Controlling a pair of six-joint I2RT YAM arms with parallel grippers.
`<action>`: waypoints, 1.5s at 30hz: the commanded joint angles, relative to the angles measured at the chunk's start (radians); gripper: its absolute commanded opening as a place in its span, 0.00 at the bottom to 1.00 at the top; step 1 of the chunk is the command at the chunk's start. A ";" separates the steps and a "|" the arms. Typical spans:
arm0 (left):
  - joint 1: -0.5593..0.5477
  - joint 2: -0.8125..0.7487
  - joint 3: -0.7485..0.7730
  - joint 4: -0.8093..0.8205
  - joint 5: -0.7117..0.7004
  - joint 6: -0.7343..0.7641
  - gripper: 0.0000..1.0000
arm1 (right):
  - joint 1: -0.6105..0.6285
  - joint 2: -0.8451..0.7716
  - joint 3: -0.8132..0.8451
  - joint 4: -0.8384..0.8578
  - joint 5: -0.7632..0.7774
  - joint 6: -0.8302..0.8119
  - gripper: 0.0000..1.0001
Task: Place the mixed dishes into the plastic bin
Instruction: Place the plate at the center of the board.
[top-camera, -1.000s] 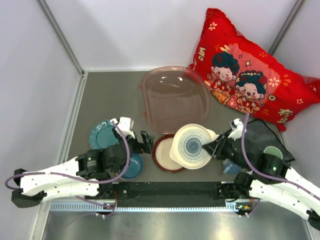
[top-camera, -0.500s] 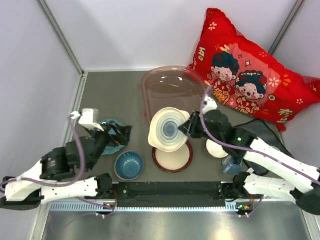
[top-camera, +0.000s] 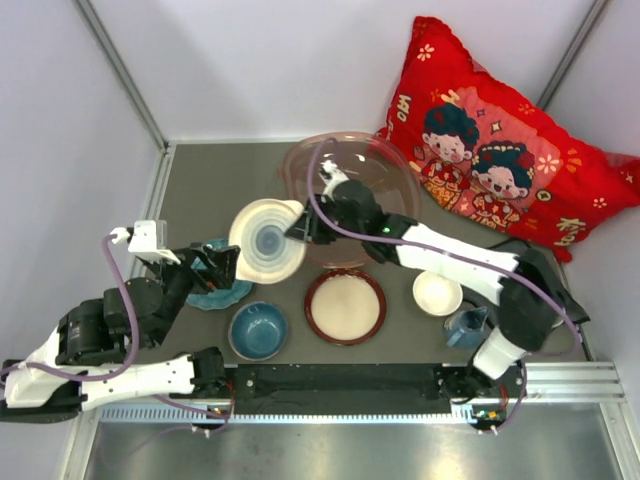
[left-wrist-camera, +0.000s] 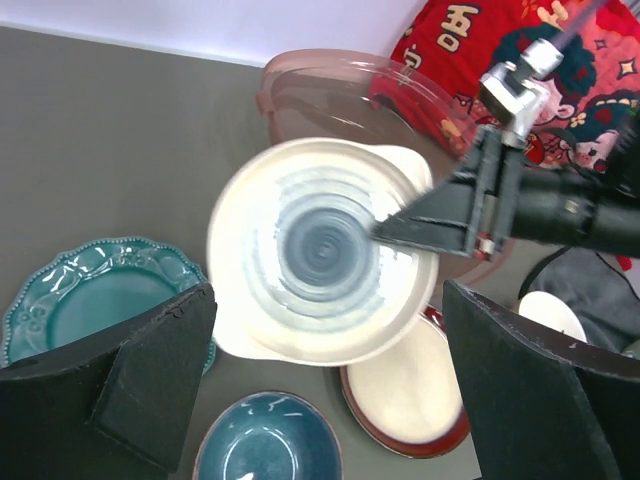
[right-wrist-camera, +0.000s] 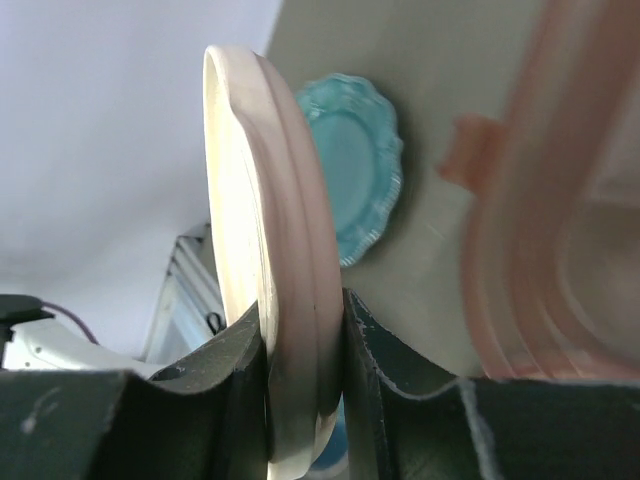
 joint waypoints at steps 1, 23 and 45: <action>-0.002 -0.008 0.018 -0.013 -0.035 0.006 0.99 | -0.005 0.140 0.203 0.294 -0.183 0.059 0.00; -0.002 0.009 0.009 0.013 -0.042 0.010 0.99 | 0.047 0.671 0.679 0.232 -0.382 0.095 0.00; -0.004 -0.008 -0.019 -0.004 -0.019 -0.043 0.99 | 0.095 0.840 0.791 0.194 -0.326 0.117 0.00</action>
